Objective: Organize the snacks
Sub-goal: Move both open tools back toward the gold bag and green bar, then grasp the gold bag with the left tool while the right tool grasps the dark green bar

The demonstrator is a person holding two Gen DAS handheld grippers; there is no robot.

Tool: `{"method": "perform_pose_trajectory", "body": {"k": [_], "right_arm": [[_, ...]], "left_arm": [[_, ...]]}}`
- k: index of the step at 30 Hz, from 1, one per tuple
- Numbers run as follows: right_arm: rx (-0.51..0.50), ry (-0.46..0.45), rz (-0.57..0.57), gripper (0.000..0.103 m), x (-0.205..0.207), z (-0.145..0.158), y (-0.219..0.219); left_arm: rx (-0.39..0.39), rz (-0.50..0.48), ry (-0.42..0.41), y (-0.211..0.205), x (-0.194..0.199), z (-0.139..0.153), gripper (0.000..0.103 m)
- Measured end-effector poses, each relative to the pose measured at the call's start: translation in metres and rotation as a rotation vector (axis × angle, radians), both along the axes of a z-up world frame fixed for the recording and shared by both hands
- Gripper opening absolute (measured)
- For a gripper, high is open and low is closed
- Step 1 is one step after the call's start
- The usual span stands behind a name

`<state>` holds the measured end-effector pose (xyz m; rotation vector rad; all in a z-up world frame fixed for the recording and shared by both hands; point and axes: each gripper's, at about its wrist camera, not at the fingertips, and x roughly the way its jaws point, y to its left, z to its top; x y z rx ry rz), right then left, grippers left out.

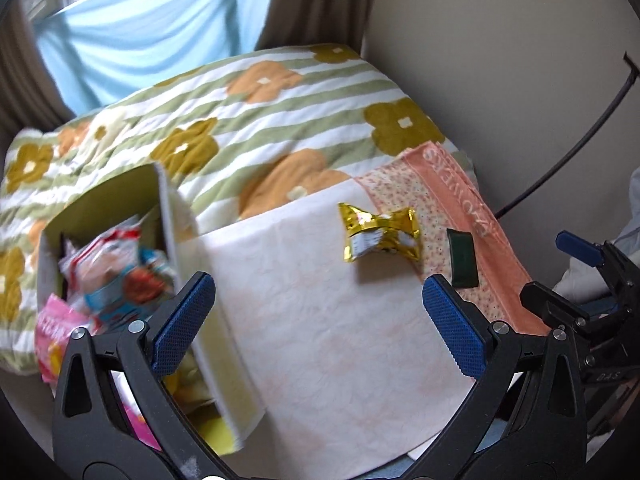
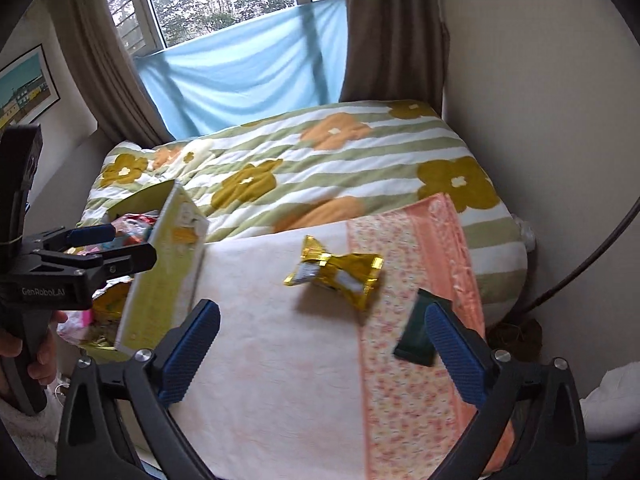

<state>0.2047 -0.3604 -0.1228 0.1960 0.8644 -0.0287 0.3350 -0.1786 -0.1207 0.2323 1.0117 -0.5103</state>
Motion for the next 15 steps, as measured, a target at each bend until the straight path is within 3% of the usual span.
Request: {"method": "perform_pose_trajectory", "body": {"k": [6, 10, 13, 15], "right_arm": [[0.060, 0.052, -0.023, 0.102, 0.005, -0.029, -0.045], [0.138, 0.144, -0.034, 0.102, 0.010, -0.056, -0.062], [0.153, 0.175, -0.058, 0.102, 0.010, -0.072, -0.067], [0.174, 0.190, -0.094, 0.102, 0.010, -0.083, -0.069]], "left_arm": [[0.136, -0.131, 0.042, -0.076, 0.016, -0.035, 0.103], [0.290, -0.310, 0.061, -0.122, 0.026, -0.065, 0.103], [0.444, -0.523, 0.032, -0.151, 0.027, -0.088, 0.103], [0.507, -0.634, 0.041, -0.161, 0.031, -0.102, 0.103]]}}
